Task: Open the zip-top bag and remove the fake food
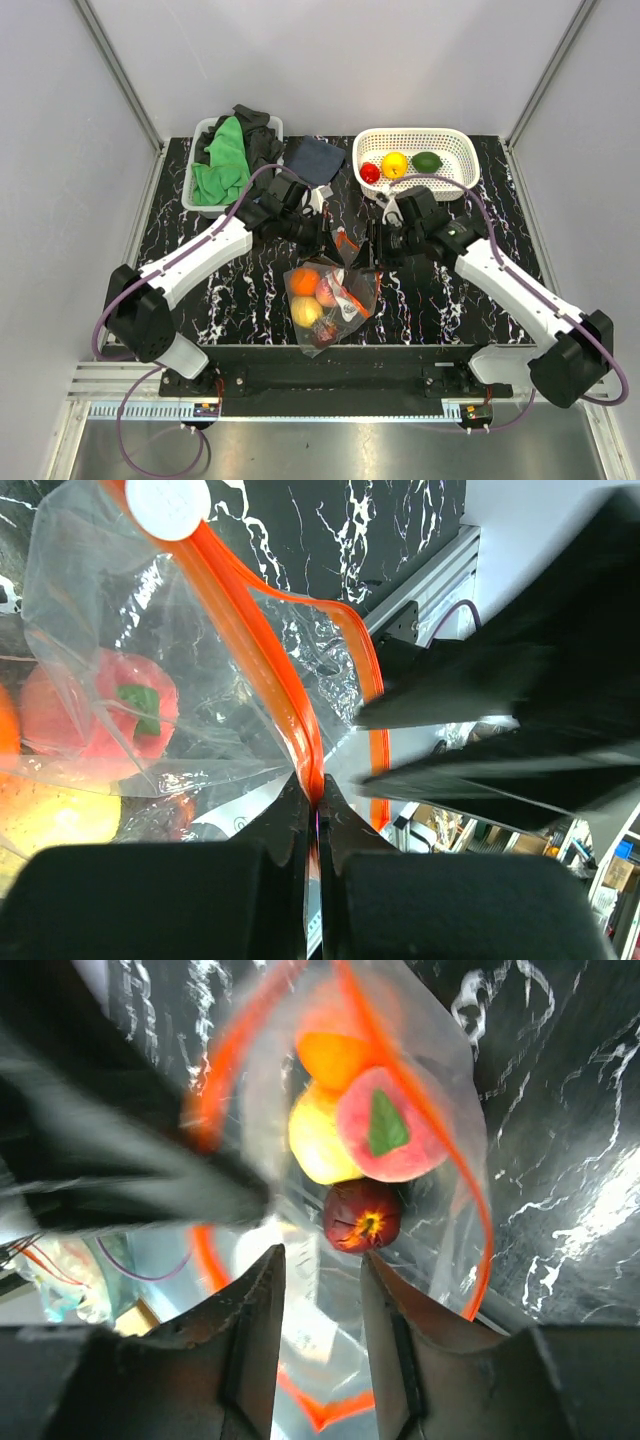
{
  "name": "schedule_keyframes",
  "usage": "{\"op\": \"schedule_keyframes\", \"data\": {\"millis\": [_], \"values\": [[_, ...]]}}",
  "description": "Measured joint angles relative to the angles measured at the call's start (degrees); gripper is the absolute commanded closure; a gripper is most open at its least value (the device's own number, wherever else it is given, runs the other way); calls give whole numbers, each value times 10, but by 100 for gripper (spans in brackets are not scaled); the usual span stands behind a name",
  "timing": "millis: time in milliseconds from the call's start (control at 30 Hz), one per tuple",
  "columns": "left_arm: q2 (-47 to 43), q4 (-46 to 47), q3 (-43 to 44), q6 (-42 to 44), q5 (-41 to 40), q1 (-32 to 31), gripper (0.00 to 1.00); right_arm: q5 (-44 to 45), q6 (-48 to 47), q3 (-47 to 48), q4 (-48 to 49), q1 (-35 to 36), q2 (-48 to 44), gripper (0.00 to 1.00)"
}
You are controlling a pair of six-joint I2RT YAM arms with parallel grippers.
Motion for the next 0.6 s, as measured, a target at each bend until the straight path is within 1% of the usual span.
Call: {"op": "schedule_keyframes", "data": {"millis": [100, 200, 367, 500, 600], "values": [[0, 0, 0, -4, -1, -1, 100, -14, 16, -35, 28, 1, 22, 56], [0, 0, 0, -9, -4, -2, 100, -20, 22, -54, 56, 1, 66, 56], [-3, 0, 0, -19, -18, -12, 100, -39, 23, -71, 112, 1, 124, 45], [-3, 4, 0, -31, -28, -24, 100, -64, 29, -79, 167, 1, 160, 41], [-2, 8, 0, -37, -31, -30, 100, -82, 39, -100, 211, 1, 177, 34]]}}
